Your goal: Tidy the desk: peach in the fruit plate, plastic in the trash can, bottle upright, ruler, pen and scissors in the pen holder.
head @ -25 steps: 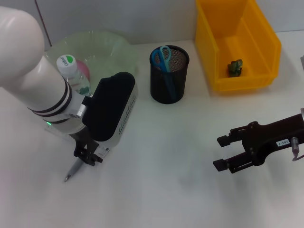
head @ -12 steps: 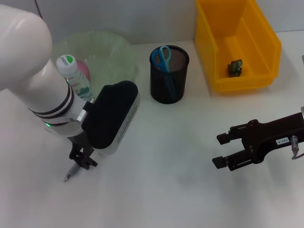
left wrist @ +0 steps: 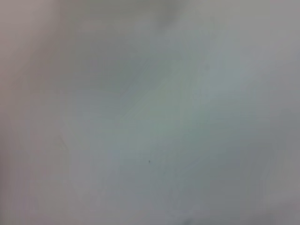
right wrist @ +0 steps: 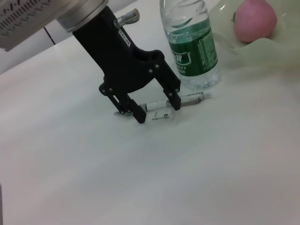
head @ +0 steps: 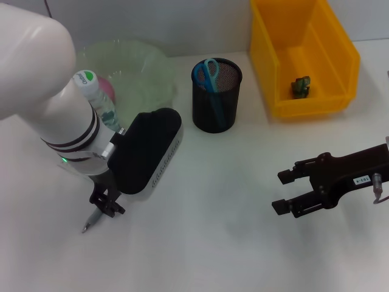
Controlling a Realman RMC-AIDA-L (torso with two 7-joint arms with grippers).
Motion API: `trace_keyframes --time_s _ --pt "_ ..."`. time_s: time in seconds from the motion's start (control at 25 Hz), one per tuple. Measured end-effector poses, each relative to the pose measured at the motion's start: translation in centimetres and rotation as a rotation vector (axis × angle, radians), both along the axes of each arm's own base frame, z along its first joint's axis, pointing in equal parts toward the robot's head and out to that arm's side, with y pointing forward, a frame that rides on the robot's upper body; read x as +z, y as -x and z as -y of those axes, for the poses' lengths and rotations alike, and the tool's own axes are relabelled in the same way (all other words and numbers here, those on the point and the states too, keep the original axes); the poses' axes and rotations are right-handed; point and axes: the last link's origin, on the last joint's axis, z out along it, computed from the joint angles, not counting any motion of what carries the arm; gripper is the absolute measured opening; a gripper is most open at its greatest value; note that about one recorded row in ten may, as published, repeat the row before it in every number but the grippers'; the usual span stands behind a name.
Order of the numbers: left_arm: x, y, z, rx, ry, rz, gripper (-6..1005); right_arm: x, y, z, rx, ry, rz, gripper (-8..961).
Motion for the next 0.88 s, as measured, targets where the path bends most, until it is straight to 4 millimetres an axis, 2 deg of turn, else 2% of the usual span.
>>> trace_keyframes --time_s 0.88 --pt "-0.52 0.56 0.06 -0.02 0.045 -0.05 610 -0.16 0.05 -0.07 -0.012 -0.004 -0.003 817"
